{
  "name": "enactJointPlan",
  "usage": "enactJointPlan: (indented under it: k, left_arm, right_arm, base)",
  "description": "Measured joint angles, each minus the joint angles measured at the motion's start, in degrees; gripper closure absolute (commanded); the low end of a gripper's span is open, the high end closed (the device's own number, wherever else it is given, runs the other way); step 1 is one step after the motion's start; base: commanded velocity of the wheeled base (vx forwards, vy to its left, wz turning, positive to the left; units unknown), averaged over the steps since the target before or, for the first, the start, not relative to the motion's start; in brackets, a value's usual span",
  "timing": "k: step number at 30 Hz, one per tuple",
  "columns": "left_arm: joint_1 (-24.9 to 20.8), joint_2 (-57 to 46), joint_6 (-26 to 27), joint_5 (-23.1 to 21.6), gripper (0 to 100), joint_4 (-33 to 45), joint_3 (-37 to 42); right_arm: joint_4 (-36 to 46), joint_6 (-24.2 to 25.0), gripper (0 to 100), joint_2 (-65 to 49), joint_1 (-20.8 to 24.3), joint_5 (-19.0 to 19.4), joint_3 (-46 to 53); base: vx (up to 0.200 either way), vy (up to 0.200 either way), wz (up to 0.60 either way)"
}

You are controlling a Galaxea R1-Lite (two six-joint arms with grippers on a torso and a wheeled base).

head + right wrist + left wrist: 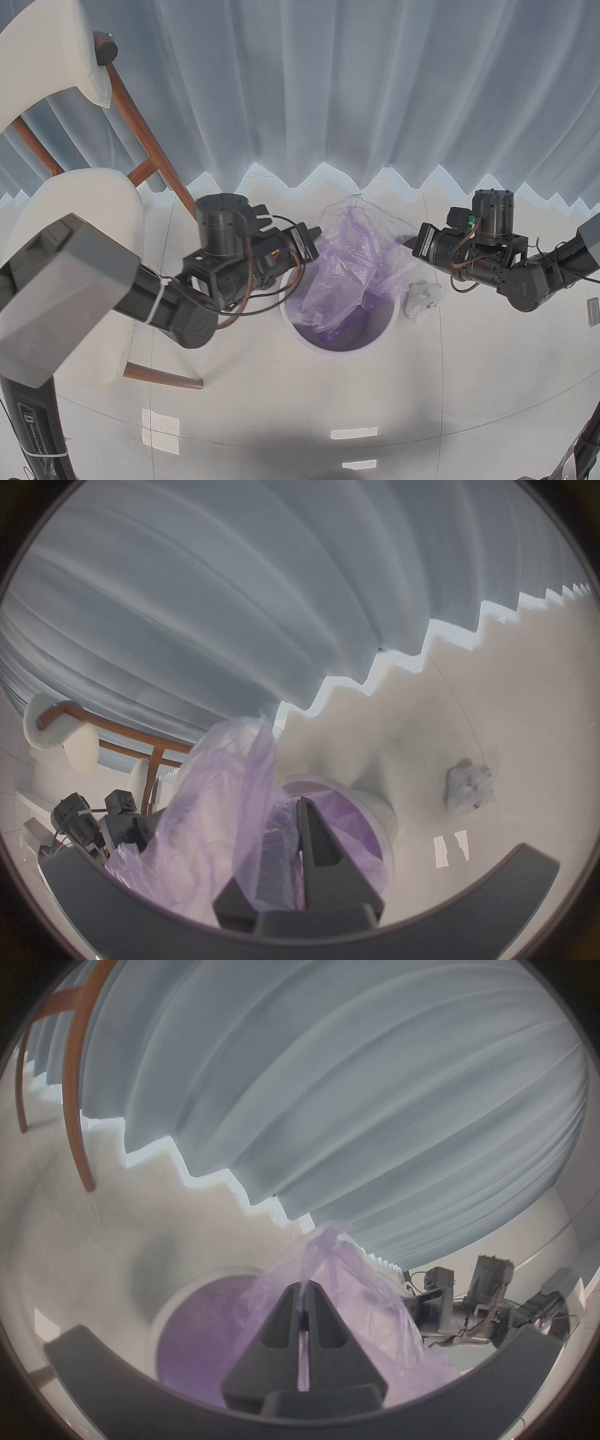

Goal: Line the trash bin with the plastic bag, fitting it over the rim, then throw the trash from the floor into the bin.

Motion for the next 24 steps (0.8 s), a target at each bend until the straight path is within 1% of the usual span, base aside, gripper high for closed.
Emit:
enactJointPlan:
  k: [4, 6, 9, 12, 15, 19, 21, 24]
  left_arm:
    - [-3.6, 5.0, 0.1, 3.3, 100, -0.6, -2.8]
    - [-4.8, 6.7, 0.3, 3.8, 100, -1.4, -3.6]
    - [-4.8, 8.2, 0.9, 3.6, 100, -2.0, -4.1]
    - [-3.1, 8.5, 2.8, 3.1, 100, -1.6, -4.1]
    - [-0.3, 7.6, 8.5, 0.9, 100, -0.7, -2.5]
    - [3.9, 5.0, 19.2, -5.0, 100, 1.6, 1.4]
    - [6.0, 3.3, 25.6, -8.5, 100, 3.6, 3.6]
    - [8.3, 0.8, 31.7, -12.6, 100, 8.2, 6.0]
  right_arm:
    - [0.0, 0.2, 100, 2.8, 2.2, -1.0, -0.8]
    - [-0.4, 0.1, 100, 3.8, 2.9, -1.5, -0.1]
    - [-0.8, -0.4, 100, 4.7, 3.2, -1.8, 0.8]
    - [-1.0, -1.2, 100, 5.0, 3.1, -1.8, 1.5]
    - [-1.0, -3.0, 100, 5.0, 2.2, -1.4, 2.6]
    - [-0.9, -6.6, 100, 4.4, 0.4, 0.7, 4.5]
    - [-0.7, -8.7, 100, 3.9, -0.7, 2.2, 5.5]
    - [-0.4, -11.6, 100, 3.1, -2.6, 5.2, 7.5]
  base:
    - [0.000, 0.000, 0.00]
    - [0.000, 0.000, 0.00]
    - [0.000, 0.000, 0.00]
    - [0.000, 0.000, 0.00]
    - [0.000, 0.000, 0.00]
    - [0.000, 0.000, 0.00]
    - [0.000, 0.000, 0.00]
    - [0.000, 0.000, 0.00]
